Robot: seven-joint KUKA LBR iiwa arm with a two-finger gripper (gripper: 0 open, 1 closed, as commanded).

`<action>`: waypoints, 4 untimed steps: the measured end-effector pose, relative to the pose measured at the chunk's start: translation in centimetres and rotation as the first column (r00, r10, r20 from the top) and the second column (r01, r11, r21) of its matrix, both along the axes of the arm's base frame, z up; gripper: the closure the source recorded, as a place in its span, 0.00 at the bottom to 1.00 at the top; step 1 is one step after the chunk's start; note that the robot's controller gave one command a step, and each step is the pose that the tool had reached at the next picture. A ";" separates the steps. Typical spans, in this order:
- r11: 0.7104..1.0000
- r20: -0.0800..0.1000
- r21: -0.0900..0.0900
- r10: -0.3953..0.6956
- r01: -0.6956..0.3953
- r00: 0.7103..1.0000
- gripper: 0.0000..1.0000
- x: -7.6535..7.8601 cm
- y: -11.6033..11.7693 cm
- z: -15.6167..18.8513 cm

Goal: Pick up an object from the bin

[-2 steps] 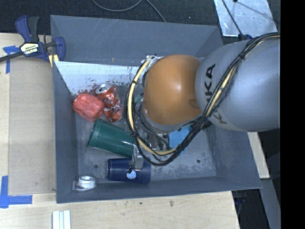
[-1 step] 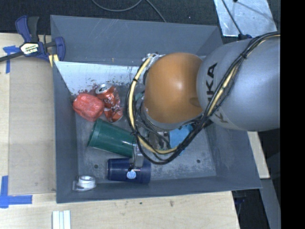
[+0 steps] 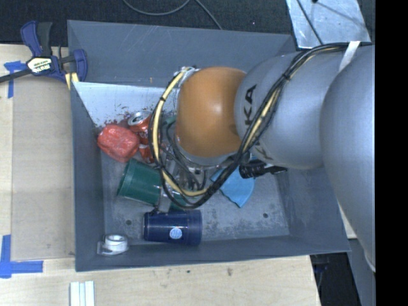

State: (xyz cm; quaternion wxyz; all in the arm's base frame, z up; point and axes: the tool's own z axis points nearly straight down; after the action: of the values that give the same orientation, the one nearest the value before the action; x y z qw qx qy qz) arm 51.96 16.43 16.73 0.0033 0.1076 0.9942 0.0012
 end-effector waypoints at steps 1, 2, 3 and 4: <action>0.999 -0.002 -0.001 -0.053 0.053 0.999 0.00 2.0 1.0 -2.7; 0.994 -0.001 0.001 -0.111 0.111 0.994 0.00 2.7 -0.4 -3.1; 0.981 0.002 0.002 -0.195 0.195 0.981 0.00 3.1 -0.8 -8.8; 0.965 0.002 0.004 -0.263 0.263 0.965 1.00 1.5 -1.2 -9.6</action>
Offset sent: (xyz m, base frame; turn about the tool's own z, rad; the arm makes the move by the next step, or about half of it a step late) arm 0.0309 -0.0115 -0.0335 0.1892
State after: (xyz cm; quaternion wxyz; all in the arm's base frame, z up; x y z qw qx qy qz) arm 53.48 15.24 7.09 0.0046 0.2385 0.9711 0.0028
